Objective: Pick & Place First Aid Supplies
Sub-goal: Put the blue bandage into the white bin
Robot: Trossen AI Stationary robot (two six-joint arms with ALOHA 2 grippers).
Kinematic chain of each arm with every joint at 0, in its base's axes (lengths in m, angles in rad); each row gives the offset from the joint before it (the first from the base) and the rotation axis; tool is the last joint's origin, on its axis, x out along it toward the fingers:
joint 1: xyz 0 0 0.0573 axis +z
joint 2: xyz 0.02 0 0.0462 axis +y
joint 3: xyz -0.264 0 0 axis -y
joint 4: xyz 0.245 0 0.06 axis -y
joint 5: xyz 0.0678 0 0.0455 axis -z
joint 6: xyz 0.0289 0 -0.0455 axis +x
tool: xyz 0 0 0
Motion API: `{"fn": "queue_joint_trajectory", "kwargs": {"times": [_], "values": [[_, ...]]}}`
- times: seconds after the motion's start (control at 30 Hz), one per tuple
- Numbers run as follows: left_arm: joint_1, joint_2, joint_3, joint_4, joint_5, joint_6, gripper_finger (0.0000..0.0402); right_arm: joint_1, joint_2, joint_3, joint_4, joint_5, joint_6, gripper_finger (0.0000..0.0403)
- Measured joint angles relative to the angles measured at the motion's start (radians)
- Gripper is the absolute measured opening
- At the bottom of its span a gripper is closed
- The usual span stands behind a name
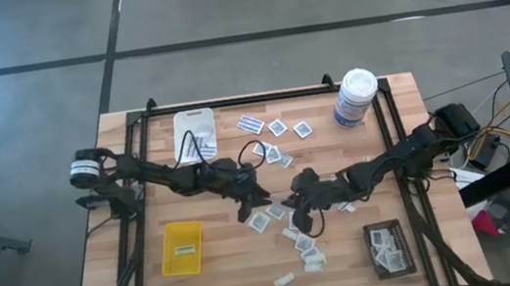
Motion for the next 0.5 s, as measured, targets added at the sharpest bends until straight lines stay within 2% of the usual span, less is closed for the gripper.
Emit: {"fn": "queue_joint_trajectory", "kwargs": {"times": [0.37,0.5], "values": [[0.0,0.0,0.0,0.029,0.008,0.023,0.0104,-0.001,0.0,0.0,0.058,0.007,-0.015,0.0008],[-0.001,0.0,0.0,0.035,0.01,0.019,0.0084,-0.002,0.009,0.0,0.058,0.012,-0.015,0.0008]]}}
